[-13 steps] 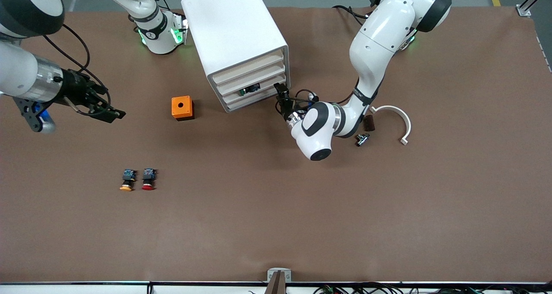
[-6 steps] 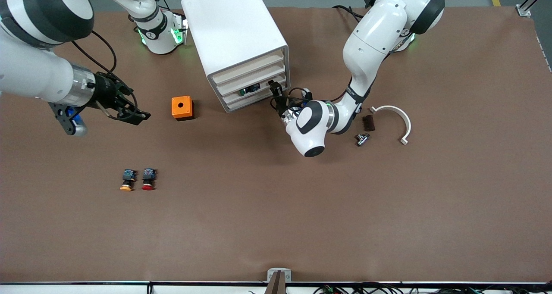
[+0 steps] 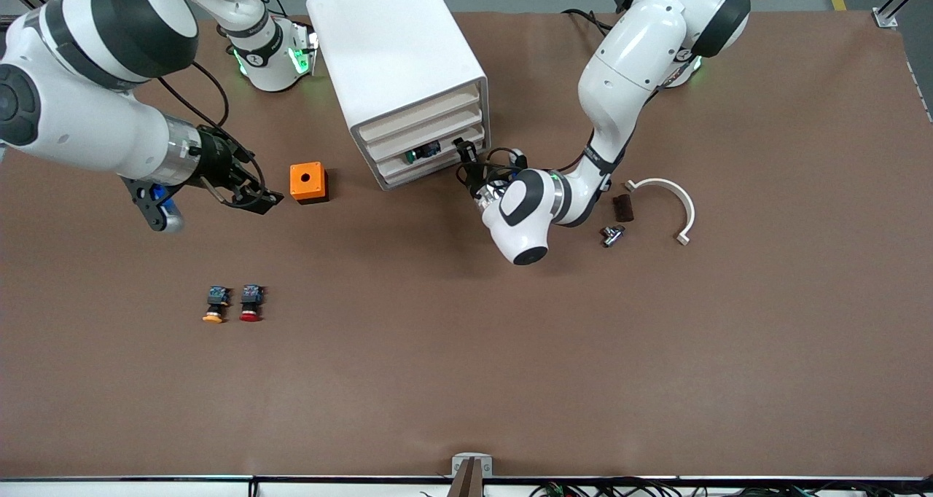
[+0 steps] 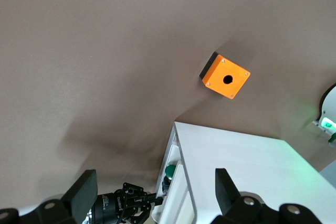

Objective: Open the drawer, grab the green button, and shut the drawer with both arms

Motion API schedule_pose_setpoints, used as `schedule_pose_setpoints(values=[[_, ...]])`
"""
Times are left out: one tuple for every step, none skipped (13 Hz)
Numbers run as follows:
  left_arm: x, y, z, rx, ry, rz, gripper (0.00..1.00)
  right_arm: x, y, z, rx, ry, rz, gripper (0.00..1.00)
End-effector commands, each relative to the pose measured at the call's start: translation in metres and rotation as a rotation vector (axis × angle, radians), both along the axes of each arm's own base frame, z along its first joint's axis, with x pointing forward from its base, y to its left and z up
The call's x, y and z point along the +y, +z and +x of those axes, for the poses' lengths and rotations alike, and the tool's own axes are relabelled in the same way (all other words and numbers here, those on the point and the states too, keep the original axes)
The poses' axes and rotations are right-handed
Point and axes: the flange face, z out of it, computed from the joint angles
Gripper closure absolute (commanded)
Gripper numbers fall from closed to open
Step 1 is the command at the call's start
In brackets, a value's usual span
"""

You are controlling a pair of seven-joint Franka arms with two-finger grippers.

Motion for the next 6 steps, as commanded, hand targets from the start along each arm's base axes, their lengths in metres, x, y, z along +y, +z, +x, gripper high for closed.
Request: schedule_pose_setpoints(values=[[0.021, 0.020, 0.047, -0.080, 0.038, -0.051, 0.98, 0.029, -0.002, 0.000, -0.005, -0.048, 0.012, 0.01], [0.035, 0.027, 0.067, -0.109, 0.063, -0.083, 0.98, 0.034, -0.008, 0.002, 0.003, -0.052, 0.011, 0.02], [0.050, 0.033, 0.088, -0.144, 0.088, -0.121, 0.98, 0.045, -0.014, 0.002, 0.004, -0.058, 0.003, 0.02], [0.066, 0.037, 0.106, -0.179, 0.111, -0.154, 0.97, 0.056, -0.020, 0.003, 0.005, -0.083, 0.001, 0.02], [0.083, 0.037, 0.120, -0.207, 0.135, -0.178, 0.96, 0.073, -0.026, 0.001, 0.009, -0.105, -0.005, 0.02], [0.088, 0.036, 0.125, -0.229, 0.137, -0.200, 0.94, 0.091, -0.032, -0.001, -0.002, -0.133, -0.026, 0.02]])
